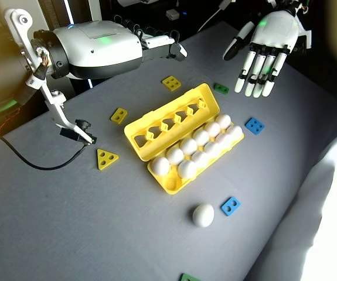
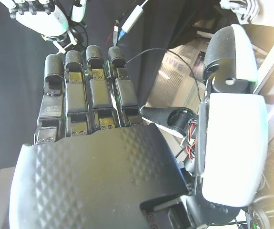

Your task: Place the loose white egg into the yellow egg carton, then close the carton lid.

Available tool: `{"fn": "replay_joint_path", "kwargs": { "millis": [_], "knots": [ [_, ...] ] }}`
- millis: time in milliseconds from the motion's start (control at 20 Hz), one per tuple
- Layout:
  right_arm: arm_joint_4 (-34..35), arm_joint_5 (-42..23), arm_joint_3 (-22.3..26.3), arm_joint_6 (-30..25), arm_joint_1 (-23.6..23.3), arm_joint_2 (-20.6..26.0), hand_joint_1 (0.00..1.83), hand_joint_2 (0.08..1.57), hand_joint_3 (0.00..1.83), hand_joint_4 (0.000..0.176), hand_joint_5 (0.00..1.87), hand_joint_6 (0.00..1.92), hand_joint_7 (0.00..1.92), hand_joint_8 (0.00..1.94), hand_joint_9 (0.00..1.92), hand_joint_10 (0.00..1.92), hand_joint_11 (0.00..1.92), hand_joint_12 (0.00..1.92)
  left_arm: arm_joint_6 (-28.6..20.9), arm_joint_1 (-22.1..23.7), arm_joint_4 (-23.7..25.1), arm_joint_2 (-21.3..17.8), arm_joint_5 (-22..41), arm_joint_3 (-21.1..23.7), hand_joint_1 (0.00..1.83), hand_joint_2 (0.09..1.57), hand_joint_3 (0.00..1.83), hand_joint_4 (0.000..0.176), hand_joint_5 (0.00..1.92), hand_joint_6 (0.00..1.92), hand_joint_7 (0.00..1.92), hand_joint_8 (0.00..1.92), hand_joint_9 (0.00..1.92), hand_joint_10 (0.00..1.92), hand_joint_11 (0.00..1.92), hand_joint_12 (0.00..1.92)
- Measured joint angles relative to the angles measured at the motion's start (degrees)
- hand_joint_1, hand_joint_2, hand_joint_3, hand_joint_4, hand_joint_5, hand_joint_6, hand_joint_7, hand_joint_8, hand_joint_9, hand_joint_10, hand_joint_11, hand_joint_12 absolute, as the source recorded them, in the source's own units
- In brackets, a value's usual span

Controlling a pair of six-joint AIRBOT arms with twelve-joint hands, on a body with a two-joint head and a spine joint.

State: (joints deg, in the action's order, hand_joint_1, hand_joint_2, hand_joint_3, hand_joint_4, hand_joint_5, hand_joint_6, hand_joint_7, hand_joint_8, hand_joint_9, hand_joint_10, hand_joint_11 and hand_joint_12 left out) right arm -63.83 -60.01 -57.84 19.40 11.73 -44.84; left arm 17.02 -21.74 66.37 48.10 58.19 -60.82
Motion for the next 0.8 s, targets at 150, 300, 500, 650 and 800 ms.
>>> {"fn": "replay_joint_path", "kwargs": {
  "millis": [150, 300, 500, 650, 800],
  "knots": [
    [0.5, 0.4, 1.0, -3.4, 1.0, 0.7, 0.0, 1.14, 0.01, 0.0, 0.16, 0.0, 0.14, 0.0, 0.13, 0.0, 0.0, 0.36, -0.5, 0.0, 0.1, -0.3, -0.1, -0.1, 0.0, 1.12, 0.03, 0.0, 0.06, 0.0, 0.05, 0.0, 0.02, 0.0, 0.0, 0.0],
    [4.7, 2.8, 4.6, -6.9, 2.7, 3.0, 0.0, 1.13, 0.0, 0.0, 0.15, 0.0, 0.14, 0.0, 0.12, 0.0, 0.0, 0.33, -1.1, -0.1, 0.1, -0.3, -0.2, -0.1, 0.0, 1.12, 0.03, 0.0, 0.06, 0.0, 0.05, 0.0, 0.02, 0.0, 0.0, 0.0],
    [16.7, 13.4, 10.9, 2.1, 3.5, 6.1, 0.0, 1.12, 0.0, 0.0, 0.15, 0.0, 0.13, 0.0, 0.12, 0.0, 0.0, 0.32, -2.0, -0.3, 0.3, -0.3, -0.2, -0.2, 0.0, 1.12, 0.03, 0.0, 0.07, 0.0, 0.06, 0.01, 0.04, 0.01, 0.01, 0.0],
    [25.8, 25.0, 13.3, 15.7, 3.4, 7.9, 0.0, 1.12, 0.0, 0.0, 0.16, 0.0, 0.13, 0.0, 0.11, 0.0, 0.0, 0.32, -5.0, -0.3, 3.3, -0.4, -0.3, -0.3, 0.0, 1.12, 0.02, 0.0, 0.09, 0.01, 0.08, 0.01, 0.05, 0.01, 0.02, 0.01],
    [38.2, 34.3, 15.5, 29.9, 2.1, 8.6, 0.0, 1.1, 0.0, 0.0, 0.17, 0.0, 0.14, 0.0, 0.11, 0.0, 0.0, 0.32, -8.7, -0.3, 6.3, -0.5, -0.3, -0.5, 0.0, 1.12, 0.01, 0.0, 0.08, 0.0, 0.07, 0.0, 0.04, 0.0, 0.01, 0.01]
  ]
}}
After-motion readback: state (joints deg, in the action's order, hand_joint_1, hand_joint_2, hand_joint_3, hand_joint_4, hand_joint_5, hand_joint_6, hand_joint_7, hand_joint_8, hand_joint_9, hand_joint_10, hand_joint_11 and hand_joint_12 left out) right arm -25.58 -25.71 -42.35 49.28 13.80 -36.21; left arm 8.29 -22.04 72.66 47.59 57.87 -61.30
